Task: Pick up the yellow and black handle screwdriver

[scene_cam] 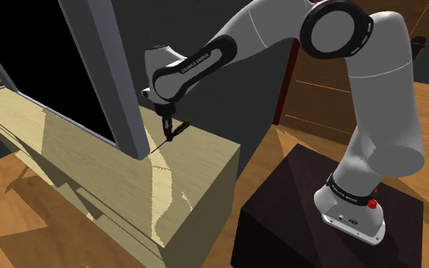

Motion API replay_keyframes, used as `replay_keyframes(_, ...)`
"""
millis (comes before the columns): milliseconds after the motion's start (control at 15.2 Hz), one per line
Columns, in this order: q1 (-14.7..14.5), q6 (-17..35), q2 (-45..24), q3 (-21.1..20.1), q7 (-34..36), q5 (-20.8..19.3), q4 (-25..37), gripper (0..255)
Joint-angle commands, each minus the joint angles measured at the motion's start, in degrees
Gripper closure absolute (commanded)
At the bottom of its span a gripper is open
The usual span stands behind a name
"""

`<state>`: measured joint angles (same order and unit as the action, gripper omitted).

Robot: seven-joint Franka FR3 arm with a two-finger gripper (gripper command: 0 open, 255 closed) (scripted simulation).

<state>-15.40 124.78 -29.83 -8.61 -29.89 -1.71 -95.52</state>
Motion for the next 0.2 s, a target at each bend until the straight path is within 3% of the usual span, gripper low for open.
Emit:
replay_keyframes(0, 0.1, -1.1, 0.8, 0.0, 0.0, 0.1, 0.4, 255)
replay_keyframes(132, 0.1, -1.2, 0.9, 0.0, 0.0, 0.1, 0.5, 255)
